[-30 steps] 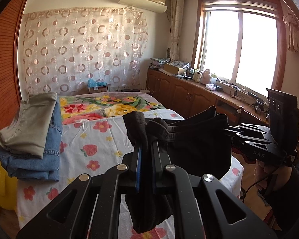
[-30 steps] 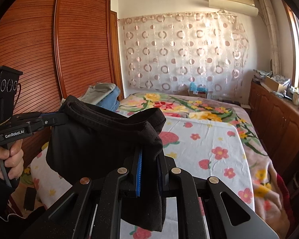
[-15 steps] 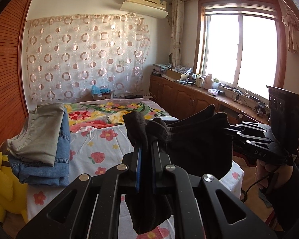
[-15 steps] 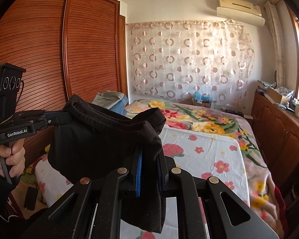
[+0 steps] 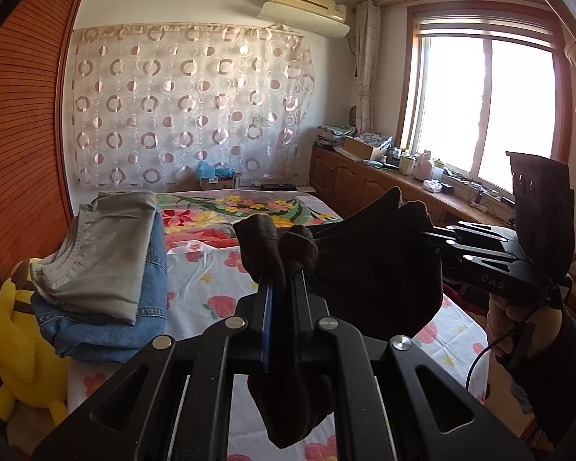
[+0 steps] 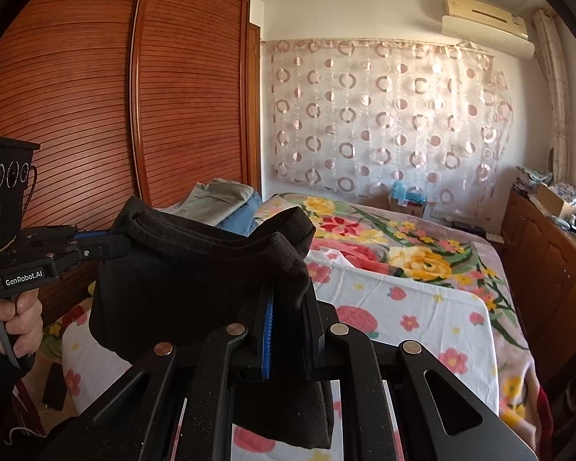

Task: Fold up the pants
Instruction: 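Carry the held black shorts with both tools over the stack of folded jeans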

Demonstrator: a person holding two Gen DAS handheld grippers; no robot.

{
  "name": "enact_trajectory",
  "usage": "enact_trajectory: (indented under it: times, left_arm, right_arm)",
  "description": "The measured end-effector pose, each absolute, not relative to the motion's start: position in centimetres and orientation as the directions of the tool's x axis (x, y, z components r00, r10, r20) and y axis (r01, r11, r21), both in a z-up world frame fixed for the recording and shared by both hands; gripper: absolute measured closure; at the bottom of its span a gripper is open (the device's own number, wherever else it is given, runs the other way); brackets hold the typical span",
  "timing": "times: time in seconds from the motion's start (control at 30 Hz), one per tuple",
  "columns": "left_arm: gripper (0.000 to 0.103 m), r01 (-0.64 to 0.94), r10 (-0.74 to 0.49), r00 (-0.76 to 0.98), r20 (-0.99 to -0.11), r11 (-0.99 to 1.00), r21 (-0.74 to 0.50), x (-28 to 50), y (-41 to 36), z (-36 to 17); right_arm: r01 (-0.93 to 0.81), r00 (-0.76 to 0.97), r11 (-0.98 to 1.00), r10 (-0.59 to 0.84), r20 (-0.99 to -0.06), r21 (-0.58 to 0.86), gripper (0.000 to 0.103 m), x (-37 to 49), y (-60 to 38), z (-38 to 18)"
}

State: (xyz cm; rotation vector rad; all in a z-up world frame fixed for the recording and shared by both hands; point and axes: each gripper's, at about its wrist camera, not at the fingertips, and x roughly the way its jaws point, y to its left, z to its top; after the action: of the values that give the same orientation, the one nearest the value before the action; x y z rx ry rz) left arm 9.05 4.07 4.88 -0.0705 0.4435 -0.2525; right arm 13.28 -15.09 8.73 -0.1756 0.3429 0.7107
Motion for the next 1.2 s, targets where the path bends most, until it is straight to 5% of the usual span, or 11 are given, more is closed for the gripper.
enact_trajectory:
  times: [1.2]
  left_arm:
    - [0.094, -0.004, -0.03, 0.909, -0.416, 0.997, -0.082, 16.8, 13.2, 6.1]
  right_arm:
    - [-0.782, 0.613, 0.608, 0.714, -0.339, -0.134, 0.091, 30.4, -5.7, 11.0]
